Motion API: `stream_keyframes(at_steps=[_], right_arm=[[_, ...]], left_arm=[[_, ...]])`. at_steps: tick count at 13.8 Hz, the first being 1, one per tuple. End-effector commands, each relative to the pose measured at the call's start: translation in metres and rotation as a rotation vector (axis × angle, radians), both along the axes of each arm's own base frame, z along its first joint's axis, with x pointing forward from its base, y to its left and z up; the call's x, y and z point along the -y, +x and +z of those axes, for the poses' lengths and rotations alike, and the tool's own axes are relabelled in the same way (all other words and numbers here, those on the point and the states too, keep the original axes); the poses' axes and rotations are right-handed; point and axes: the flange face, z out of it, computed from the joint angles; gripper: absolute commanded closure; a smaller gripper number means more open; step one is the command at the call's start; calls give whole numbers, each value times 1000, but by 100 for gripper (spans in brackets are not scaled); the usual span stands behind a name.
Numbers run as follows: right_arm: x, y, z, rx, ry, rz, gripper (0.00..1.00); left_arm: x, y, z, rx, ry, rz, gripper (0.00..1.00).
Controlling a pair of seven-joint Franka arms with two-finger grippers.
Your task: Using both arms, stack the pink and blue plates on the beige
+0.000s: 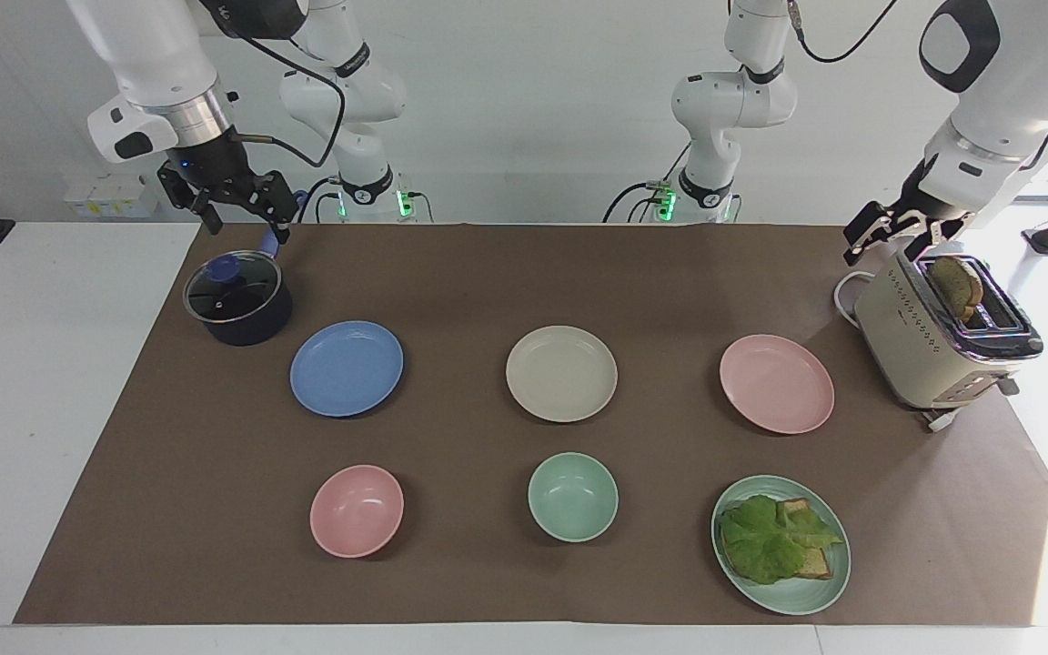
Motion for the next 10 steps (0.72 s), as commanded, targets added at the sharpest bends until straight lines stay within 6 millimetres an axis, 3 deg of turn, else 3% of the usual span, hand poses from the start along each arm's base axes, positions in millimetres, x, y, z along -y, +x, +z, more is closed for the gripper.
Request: stream_keyframes(at_steps=[1,6,10], right_arm=[[8,-7,1,-1,-5,12,0],[11,-5,0,7,-4,-1,0],[10,-4,1,10,-2,-6,0]], left_arm=[[-12,-4,-68,14,-7,26,0],[-42,12,-212,0,14,75,0],[-45,9,-260,-25,20,86,0]])
